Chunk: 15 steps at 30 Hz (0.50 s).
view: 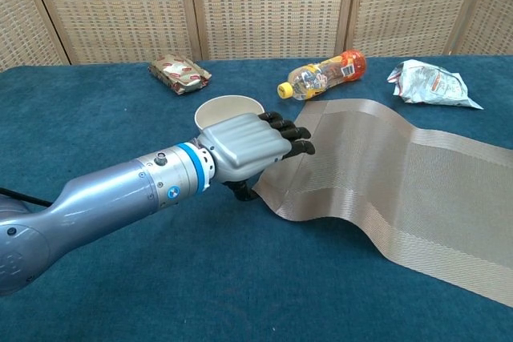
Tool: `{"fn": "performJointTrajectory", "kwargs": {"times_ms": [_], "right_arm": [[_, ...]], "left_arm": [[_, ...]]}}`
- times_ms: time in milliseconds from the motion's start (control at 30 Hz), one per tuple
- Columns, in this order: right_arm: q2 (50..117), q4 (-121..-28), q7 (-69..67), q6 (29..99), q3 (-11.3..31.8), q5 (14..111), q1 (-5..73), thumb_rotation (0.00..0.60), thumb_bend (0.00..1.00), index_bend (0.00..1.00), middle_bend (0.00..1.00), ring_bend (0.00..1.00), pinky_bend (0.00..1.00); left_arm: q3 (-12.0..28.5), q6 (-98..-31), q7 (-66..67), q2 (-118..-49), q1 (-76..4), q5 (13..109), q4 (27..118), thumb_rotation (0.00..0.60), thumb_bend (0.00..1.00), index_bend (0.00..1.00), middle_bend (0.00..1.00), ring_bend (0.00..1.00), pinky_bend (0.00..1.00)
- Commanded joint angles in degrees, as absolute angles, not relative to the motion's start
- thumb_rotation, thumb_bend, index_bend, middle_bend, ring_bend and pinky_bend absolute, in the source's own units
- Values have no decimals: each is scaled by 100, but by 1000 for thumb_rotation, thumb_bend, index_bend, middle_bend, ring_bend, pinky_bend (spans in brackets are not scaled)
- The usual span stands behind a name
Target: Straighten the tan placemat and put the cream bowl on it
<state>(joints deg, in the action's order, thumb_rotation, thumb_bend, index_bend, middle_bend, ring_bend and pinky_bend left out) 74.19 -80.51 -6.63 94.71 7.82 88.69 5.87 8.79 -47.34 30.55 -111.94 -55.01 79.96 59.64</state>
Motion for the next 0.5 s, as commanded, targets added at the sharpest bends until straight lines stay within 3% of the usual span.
{"fn": "performJointTrajectory", "kwargs": {"times_ms": [33,333,500], "right_arm": [[7411,-8065,-682,9467,775,8880,585,600,239,40,0,0,0],[7408,-8085,-716,9451,763,8909,589,600,239,47,0,0,0],[7396,-8105,-746,9446,748,8934,588,600,239,49,0,0,0]], "left_arm": [[857,-4784,3026,-11206,-5493,8023,5948,600,460,167,0,0,0],[752,-5019,2711,-11220,-5443,8211,5867,600,462,525,0,0,0],[707,-5060,2664,-11275,-5420,8236,5777,600,462,562,0,0,0]]}}
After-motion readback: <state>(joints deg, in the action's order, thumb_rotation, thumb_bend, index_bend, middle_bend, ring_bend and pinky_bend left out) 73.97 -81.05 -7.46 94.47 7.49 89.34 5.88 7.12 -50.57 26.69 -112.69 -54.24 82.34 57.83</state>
